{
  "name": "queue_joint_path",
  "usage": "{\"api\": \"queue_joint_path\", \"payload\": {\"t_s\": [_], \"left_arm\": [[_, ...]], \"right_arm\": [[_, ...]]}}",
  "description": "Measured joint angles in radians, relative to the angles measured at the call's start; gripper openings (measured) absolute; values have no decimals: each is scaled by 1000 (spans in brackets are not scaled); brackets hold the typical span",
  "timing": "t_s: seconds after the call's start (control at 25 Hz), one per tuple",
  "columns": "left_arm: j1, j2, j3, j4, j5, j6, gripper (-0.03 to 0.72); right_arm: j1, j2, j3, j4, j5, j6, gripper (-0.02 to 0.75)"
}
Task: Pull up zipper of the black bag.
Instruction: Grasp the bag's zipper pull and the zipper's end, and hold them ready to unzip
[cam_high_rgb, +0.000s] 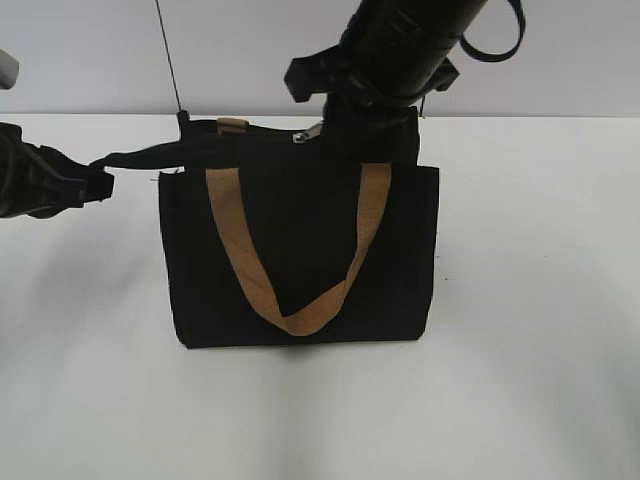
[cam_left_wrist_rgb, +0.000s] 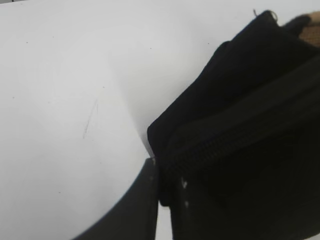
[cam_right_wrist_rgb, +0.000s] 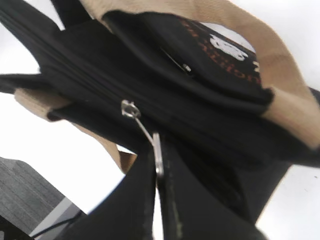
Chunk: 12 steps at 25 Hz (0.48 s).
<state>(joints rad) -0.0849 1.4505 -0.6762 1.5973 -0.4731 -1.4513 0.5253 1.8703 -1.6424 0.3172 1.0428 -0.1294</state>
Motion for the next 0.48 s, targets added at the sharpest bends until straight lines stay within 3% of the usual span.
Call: {"api": "queue_joint_path", "payload": {"t_s": [0.28,0.48], "left_arm": [[-1,0,0,1,15,0,22],[-1,0,0,4,17,0,22]], "right_arm": [[-81,-17,0,-63,122,-38,-15],[-94,-20,0,-87,152,-64,-15]]}}
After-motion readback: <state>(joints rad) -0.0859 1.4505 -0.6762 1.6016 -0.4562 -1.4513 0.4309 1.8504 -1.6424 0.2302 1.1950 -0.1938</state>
